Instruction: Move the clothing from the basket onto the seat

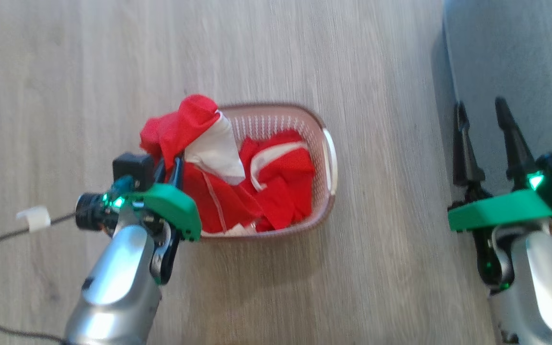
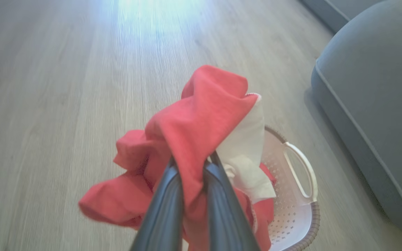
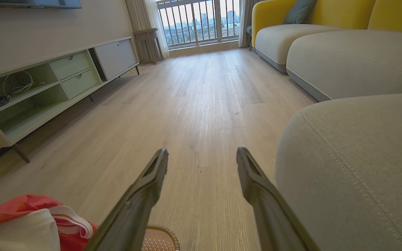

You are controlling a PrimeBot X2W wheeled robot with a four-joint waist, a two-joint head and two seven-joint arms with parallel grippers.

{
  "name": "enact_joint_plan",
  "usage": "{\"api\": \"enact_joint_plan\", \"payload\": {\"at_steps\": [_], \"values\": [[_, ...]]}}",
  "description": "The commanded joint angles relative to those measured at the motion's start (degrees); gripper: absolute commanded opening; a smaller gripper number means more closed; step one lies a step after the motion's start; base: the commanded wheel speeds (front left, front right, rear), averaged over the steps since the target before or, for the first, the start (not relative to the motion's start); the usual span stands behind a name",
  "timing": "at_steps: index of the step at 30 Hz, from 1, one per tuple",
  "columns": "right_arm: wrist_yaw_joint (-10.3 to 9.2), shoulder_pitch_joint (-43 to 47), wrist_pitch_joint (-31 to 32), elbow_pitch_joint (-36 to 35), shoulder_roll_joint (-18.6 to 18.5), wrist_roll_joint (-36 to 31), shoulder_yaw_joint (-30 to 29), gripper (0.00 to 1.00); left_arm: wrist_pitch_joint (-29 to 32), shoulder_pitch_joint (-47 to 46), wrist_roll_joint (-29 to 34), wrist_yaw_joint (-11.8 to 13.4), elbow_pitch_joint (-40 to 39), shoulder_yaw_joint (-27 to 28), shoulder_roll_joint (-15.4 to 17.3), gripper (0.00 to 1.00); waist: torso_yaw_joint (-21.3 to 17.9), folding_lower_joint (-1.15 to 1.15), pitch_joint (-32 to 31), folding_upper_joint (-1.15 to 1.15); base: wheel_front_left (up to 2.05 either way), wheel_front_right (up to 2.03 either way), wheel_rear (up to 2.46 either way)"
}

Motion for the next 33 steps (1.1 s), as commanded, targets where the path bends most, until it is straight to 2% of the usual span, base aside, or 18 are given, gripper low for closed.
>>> {"api": "enact_joint_plan", "payload": {"at_steps": [1, 9, 17, 33], "values": [[-0.01, 1.03, -0.37, -1.44, -0.85, -0.6, 0.94, 1.0, -0.79, 0.34, -0.07, -0.1, -2.6, 1.97, 1.52, 0.0, 2.79, 0.01, -5.86, -0.01, 0.0, 0.0, 0.0], [-0.01, 6.12, -0.37, 0.55, -2.26, -1.6, 1.07, 1.0, -0.79, 11.49, 0.44, 0.56, -15.59, 4.91, 2.73, 0.0, 3.56, 0.01, -13.69, -0.01, 0.0, 0.0, 0.0], [-0.01, 10.32, -0.37, 2.74, -3.59, -2.06, 2.66, 1.0, -0.74, 19.38, -0.38, 1.47, -21.71, 6.79, 4.43, 0.0, 3.48, 0.01, -20.18, -0.01, 0.0, 0.0, 0.0], [-0.01, 11.08, -0.37, 3.48, -3.71, -2.1, 3.52, 1.0, 0.86, 22.26, -1.12, 3.22, -26.29, 7.32, 6.07, 0.0, 3.15, 0.01, -21.03, -0.01, 0.0, 0.0, 0.0]]}}
